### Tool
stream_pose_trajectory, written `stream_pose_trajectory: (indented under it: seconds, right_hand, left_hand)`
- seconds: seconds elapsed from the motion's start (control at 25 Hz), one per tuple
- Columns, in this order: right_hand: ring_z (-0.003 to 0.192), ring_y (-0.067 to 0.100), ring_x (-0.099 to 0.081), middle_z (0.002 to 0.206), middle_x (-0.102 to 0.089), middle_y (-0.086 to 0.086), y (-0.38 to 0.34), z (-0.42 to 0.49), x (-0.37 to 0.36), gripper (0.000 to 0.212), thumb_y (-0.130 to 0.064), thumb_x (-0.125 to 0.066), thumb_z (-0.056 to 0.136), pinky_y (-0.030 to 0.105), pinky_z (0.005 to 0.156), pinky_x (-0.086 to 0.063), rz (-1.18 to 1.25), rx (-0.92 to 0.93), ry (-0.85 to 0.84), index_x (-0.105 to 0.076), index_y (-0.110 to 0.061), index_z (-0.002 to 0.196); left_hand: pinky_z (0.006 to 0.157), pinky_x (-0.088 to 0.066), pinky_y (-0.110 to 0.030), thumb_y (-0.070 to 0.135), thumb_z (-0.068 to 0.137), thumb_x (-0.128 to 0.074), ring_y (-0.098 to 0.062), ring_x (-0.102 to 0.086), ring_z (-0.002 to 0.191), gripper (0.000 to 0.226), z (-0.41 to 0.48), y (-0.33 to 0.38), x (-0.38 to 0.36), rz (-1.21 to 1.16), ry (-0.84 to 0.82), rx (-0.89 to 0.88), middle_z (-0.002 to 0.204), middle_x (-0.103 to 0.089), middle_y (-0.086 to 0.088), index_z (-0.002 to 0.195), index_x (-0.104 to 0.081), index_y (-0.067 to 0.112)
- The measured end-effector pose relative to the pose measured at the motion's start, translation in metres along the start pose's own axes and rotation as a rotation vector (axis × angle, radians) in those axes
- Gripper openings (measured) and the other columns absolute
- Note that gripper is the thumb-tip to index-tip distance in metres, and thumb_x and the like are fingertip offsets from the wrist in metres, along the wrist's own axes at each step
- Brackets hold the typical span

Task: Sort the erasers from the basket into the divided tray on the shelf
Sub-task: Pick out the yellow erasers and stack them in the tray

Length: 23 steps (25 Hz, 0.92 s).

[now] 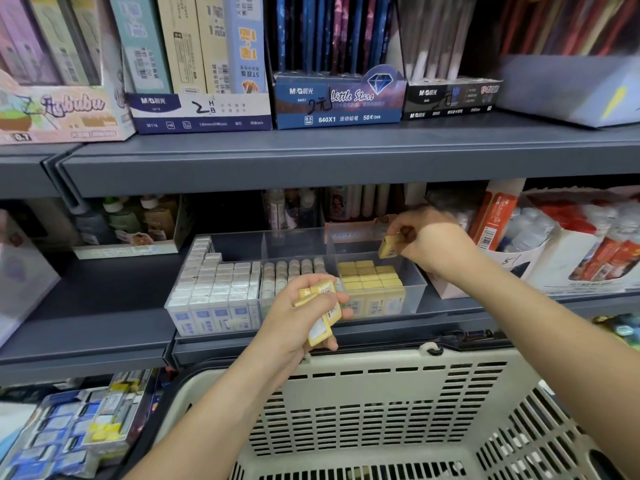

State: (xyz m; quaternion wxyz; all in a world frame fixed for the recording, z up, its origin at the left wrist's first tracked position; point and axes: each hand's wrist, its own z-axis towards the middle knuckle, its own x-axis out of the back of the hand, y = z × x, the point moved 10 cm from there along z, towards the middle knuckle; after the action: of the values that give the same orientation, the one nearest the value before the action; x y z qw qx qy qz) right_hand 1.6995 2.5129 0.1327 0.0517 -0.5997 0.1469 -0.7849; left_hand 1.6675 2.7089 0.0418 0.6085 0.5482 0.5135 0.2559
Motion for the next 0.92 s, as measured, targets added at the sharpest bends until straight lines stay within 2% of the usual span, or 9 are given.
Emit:
stream_pose_trajectory:
  seconds: [0.2, 0.36, 0.52, 0.64, 0.72, 0.76, 0.8, 0.84, 0.92]
  right_hand:
    - [0.092, 0.021, -0.055, 0.101, -0.061, 0.001, -0.008, -0.008, -0.009, 0.018, -0.011, -0.063, 0.077, 0.028, 0.079, -0.049, -0.023, 0.050, 0.028, -0.067, -0.027, 0.085]
    - [0.102, 0.026, -0.055, 0.109, -0.064, 0.006, -0.005, -0.010, -0.036, 0.024, -0.012, -0.055, 0.084, 0.031, 0.085, -0.049, -0.086, 0.025, -0.059, -0.063, -0.024, 0.104]
    - [0.106, 0.024, -0.056, 0.114, -0.065, -0.002, -0.002, -0.011, -0.036, 0.028, -0.016, -0.050, 0.087, 0.029, 0.094, -0.043, -0.173, 0.038, -0.091, -0.068, -0.032, 0.101]
    - [0.111, 0.022, -0.055, 0.120, -0.063, -0.003, -0.011, -0.017, -0.027, 0.027, -0.023, -0.050, 0.090, 0.030, 0.102, -0.038, -0.205, 0.067, -0.114, -0.065, -0.033, 0.110]
    - [0.107, 0.015, -0.058, 0.116, -0.066, -0.005, -0.034, -0.027, -0.017, 0.024, -0.027, -0.054, 0.090, 0.030, 0.099, -0.041, -0.058, 0.149, -0.047, -0.066, -0.030, 0.110]
    - [0.098, 0.005, -0.059, 0.109, -0.067, -0.007, -0.048, -0.035, -0.014, 0.022, -0.027, -0.057, 0.089, 0.024, 0.093, -0.044, 0.096, 0.203, -0.044, -0.068, -0.027, 0.108]
    - [0.087, -0.006, -0.057, 0.101, -0.068, -0.012, -0.062, -0.044, -0.015, 0.021, -0.028, -0.060, 0.088, 0.013, 0.084, -0.042, 0.248, 0.251, -0.089, -0.069, -0.027, 0.106]
    - [0.079, -0.009, -0.056, 0.093, -0.065, -0.017, -0.075, -0.052, -0.019, 0.021, -0.028, -0.061, 0.087, 0.006, 0.076, -0.040, 0.348, 0.285, -0.163, -0.068, -0.027, 0.107]
    - [0.073, -0.005, -0.057, 0.085, -0.059, -0.019, -0.089, -0.062, -0.031, 0.023, -0.029, -0.063, 0.086, 0.008, 0.071, -0.042, 0.407, 0.307, -0.290, -0.066, -0.030, 0.108]
  left_hand:
    - [0.037, -0.043, -0.022, -0.001, 0.088, -0.056, -0.026, -0.071, 0.082, 0.022, 0.000, -0.001, 0.001, -0.019, 0.009, 0.006, 0.086, -0.073, -0.009, 0.104, -0.059, 0.012]
    - [0.037, -0.043, -0.023, -0.001, 0.088, -0.055, -0.025, -0.071, 0.082, 0.022, 0.000, -0.001, 0.001, -0.027, 0.002, 0.010, 0.086, -0.073, -0.009, 0.106, -0.059, 0.011]
    - [0.037, -0.044, -0.022, -0.001, 0.088, -0.055, -0.025, -0.071, 0.082, 0.022, 0.000, -0.001, 0.000, -0.034, 0.003, 0.016, 0.085, -0.073, -0.008, 0.106, -0.059, 0.011]
    - [0.039, -0.047, -0.023, 0.003, 0.087, -0.058, -0.027, -0.071, 0.086, 0.023, -0.002, -0.001, -0.002, -0.058, -0.015, 0.039, 0.089, -0.073, -0.010, 0.109, -0.058, 0.010]
    - [0.041, -0.049, -0.024, 0.006, 0.087, -0.059, -0.029, -0.070, 0.087, 0.025, -0.003, -0.001, -0.004, -0.093, -0.032, 0.065, 0.093, -0.073, -0.013, 0.112, -0.059, 0.009]
    - [0.041, -0.050, -0.024, 0.008, 0.087, -0.059, -0.030, -0.070, 0.088, 0.026, -0.004, -0.002, -0.004, -0.109, -0.040, 0.078, 0.094, -0.072, -0.015, 0.112, -0.058, 0.008]
    - [0.041, -0.050, -0.024, 0.009, 0.086, -0.060, -0.031, -0.070, 0.088, 0.027, -0.005, -0.002, -0.006, -0.126, -0.048, 0.092, 0.094, -0.072, -0.016, 0.113, -0.058, 0.006]
    - [0.041, -0.050, -0.023, 0.012, 0.084, -0.062, -0.031, -0.070, 0.088, 0.030, -0.005, -0.003, -0.006, -0.140, -0.056, 0.105, 0.094, -0.072, -0.017, 0.113, -0.058, 0.005]
    - [0.041, -0.051, -0.023, 0.021, 0.077, -0.064, -0.032, -0.070, 0.087, 0.042, -0.007, -0.005, -0.009, -0.155, -0.078, 0.135, 0.094, -0.071, -0.019, 0.113, -0.057, 0.001]
